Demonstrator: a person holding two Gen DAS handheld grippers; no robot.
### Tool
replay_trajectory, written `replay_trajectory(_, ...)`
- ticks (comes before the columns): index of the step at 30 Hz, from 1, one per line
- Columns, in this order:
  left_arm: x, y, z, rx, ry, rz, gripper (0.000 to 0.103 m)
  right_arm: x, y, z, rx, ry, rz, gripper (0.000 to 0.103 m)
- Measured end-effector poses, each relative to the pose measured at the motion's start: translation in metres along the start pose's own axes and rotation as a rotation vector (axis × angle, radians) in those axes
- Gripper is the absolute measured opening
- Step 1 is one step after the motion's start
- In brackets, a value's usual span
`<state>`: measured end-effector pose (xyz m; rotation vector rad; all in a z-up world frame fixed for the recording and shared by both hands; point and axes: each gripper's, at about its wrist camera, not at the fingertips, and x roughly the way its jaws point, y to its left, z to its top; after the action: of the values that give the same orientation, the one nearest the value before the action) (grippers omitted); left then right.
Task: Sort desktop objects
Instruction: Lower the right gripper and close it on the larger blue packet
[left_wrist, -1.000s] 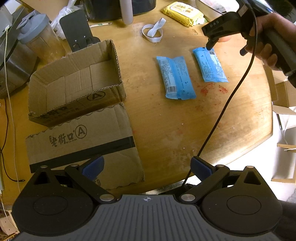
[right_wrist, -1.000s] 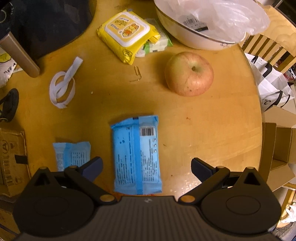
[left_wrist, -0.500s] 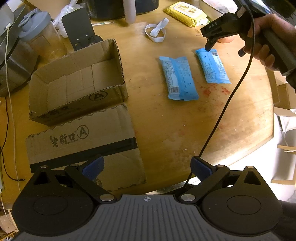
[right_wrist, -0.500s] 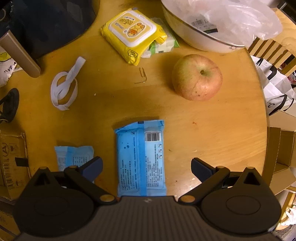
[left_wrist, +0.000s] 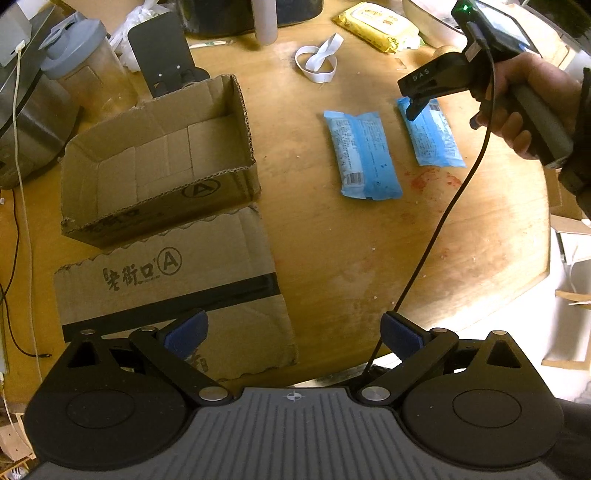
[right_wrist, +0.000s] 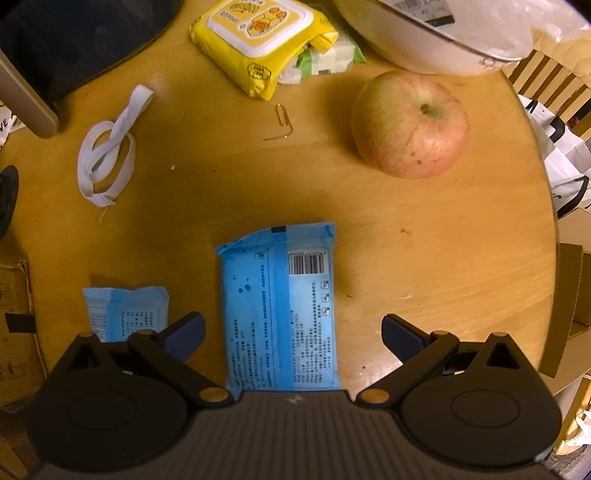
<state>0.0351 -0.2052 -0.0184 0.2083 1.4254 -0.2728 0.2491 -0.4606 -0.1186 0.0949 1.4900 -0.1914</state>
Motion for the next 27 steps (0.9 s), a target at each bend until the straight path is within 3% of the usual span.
replay_trajectory(14, 0.002, 0.0, 0.0, 0.004, 0.01, 0.003, 0.102, 0.029, -0.001, -0.006, -0.009, 0.002, 0.024, 0.103)
replay_trajectory(27, 0.002, 0.0, 0.0, 0.006, 0.012, 0.001, 0.102, 0.029, -0.003, -0.012, -0.032, -0.034, 0.012, 0.103)
